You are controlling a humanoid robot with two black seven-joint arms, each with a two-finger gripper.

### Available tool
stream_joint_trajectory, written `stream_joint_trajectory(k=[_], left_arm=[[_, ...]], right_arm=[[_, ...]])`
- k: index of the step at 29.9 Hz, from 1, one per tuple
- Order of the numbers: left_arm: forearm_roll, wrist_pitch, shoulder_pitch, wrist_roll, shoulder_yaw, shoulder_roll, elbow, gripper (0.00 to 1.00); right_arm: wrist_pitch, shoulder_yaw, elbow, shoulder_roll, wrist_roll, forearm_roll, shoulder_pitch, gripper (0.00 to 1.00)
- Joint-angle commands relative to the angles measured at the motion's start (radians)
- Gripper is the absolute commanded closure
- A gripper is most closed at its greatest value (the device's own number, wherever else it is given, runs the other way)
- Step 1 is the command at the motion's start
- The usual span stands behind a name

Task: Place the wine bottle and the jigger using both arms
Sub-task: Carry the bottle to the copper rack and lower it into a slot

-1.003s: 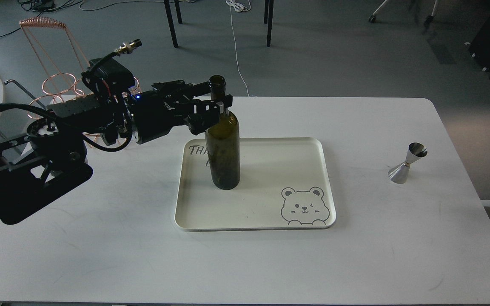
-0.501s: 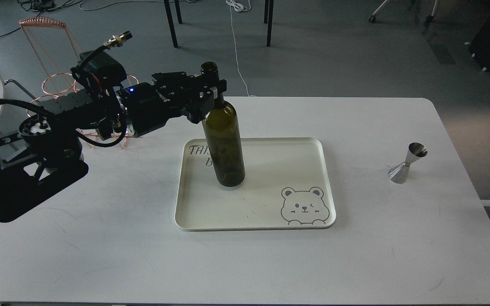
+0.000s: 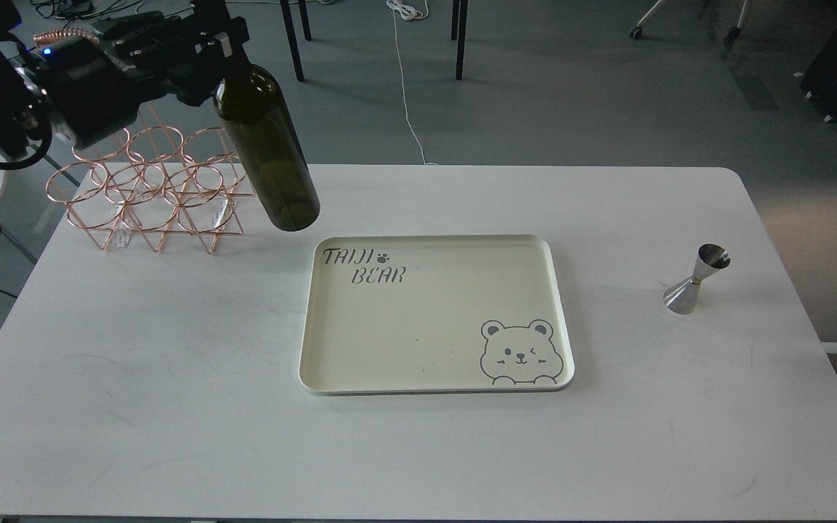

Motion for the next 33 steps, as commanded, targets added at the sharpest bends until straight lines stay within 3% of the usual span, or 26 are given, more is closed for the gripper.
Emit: stream_joint_trajectory(k=[1, 8, 20, 33], left_arm=[[0.0, -0.003, -0.022, -0.003, 0.003, 0.029, 0.081, 0.82], [-0.002, -0.003, -0.053, -0.04, 0.005, 0.005, 0.273, 0.82], [0.009, -0.002, -0.067, -0.029, 0.011, -0.104, 0.325, 0.82], [0.01, 0.009, -0.067, -0.035, 0.072, -0.11, 0.357, 0.81]], right_arm=[[-0.001, 0.0, 0.002, 0.002, 0.0, 0.0, 0.0, 0.03], [0.005, -0.002, 0.002, -0.004, 0.0, 0.0, 0.003, 0.03], [0.01, 0.0, -0.005, -0.019, 0.0, 0.0, -0.017, 0.03], [0.01, 0.001, -0.005, -0.019, 0.0, 0.0, -0.025, 0.03]])
